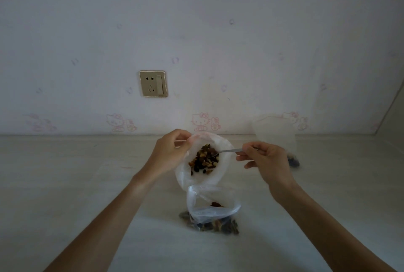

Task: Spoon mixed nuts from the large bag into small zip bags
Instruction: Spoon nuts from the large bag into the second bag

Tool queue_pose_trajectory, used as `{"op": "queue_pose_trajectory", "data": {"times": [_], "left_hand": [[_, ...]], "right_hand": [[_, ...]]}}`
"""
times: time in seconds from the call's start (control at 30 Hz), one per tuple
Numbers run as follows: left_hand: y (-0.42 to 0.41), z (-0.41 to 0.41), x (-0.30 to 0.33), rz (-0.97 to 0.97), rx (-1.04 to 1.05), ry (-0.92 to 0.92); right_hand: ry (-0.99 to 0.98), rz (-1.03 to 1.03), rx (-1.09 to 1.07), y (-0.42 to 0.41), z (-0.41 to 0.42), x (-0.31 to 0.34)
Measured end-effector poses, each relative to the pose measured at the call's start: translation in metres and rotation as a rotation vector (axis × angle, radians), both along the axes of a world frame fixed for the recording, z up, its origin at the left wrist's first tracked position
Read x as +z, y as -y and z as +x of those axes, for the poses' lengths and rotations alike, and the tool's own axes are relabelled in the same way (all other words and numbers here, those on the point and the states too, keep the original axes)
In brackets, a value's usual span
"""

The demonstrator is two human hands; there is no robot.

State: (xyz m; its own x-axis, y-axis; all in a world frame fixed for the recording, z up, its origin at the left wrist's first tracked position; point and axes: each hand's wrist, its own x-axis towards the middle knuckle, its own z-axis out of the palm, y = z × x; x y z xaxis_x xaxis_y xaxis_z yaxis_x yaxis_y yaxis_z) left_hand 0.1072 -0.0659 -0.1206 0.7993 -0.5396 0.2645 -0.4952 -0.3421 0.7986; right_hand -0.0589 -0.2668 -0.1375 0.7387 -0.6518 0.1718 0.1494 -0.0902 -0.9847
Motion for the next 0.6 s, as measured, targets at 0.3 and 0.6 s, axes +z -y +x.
{"op": "queue_pose_trajectory", "data": {"times": [0.3,0.6], "left_hand": [[-0.043,-0.054,-0.010,0.031,0.012,0.265],[-0.047,-0.084,-0.036,0.306,0.014,0.245]], "right_hand": [[0.011,-0.027,0.115,-0.002,-0.059,0.007],[-0.089,-0.228,0.141,-0.016,-0.087,-0.009]]}}
